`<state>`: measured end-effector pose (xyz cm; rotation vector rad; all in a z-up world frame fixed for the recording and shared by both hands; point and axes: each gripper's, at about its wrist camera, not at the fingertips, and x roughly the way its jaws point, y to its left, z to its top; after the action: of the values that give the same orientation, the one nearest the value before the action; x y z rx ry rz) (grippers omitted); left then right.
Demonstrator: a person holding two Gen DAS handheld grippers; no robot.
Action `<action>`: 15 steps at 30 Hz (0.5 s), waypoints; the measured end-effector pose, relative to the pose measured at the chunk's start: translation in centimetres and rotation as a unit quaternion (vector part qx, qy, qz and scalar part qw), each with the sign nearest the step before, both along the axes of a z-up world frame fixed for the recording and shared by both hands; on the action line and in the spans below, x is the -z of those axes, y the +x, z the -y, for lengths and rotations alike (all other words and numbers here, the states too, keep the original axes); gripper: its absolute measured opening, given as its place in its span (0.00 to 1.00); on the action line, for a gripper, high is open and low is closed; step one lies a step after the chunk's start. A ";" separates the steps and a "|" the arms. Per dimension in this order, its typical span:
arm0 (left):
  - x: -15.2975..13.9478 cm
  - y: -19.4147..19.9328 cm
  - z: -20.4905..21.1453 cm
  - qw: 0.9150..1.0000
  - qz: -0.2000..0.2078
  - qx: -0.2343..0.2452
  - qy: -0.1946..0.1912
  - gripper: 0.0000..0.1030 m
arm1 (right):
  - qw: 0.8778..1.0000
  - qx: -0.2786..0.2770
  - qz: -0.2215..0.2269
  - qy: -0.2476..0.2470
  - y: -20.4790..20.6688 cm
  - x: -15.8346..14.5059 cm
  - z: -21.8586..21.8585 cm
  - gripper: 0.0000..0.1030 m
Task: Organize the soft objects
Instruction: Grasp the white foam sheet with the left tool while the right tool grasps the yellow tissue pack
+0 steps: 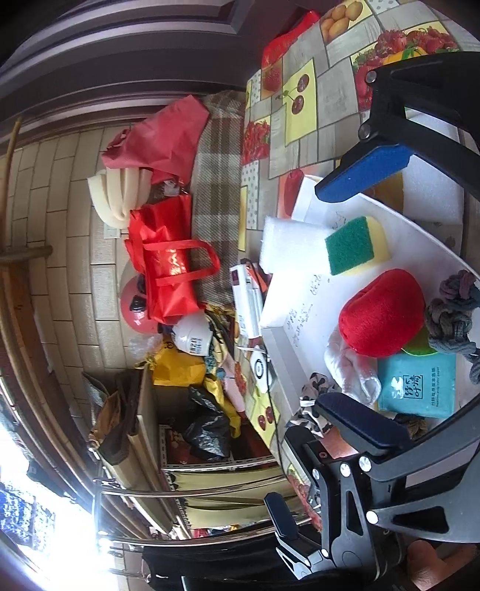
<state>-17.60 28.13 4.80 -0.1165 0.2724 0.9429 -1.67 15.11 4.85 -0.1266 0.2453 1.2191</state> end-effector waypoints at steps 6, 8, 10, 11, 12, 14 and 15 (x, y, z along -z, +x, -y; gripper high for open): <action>-0.2 -0.5 0.3 1.000 0.008 -0.013 0.003 1.00 | 1.000 0.011 -0.008 0.010 0.3 0.0 0.9 1.00; -0.3 -0.6 0.5 1.000 0.011 -0.016 0.003 1.00 | 1.000 0.015 -0.007 0.015 0.2 0.0 1.3 1.00; -0.2 -0.8 0.8 1.000 0.013 -0.018 0.003 1.00 | 1.000 0.015 -0.005 0.017 0.1 0.0 2.0 1.00; -0.2 -0.9 1.0 1.000 0.014 -0.018 0.004 1.00 | 1.000 0.012 -0.005 0.018 0.0 0.0 2.3 1.00; -0.2 -1.0 1.3 1.000 0.015 -0.017 0.004 1.00 | 1.000 0.009 -0.005 0.019 -0.1 0.0 2.7 1.00; -0.2 -1.0 1.8 1.000 0.015 -0.016 0.005 1.00 | 1.000 0.006 -0.009 0.018 0.0 0.1 3.3 1.00; -0.2 -1.0 2.1 1.000 0.014 -0.017 0.005 1.00 | 1.000 0.005 -0.014 0.016 0.2 0.1 3.8 1.00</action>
<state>-18.59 26.04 4.98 -0.1253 0.2393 0.9758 -1.49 11.35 4.73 -0.0808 0.2504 1.2154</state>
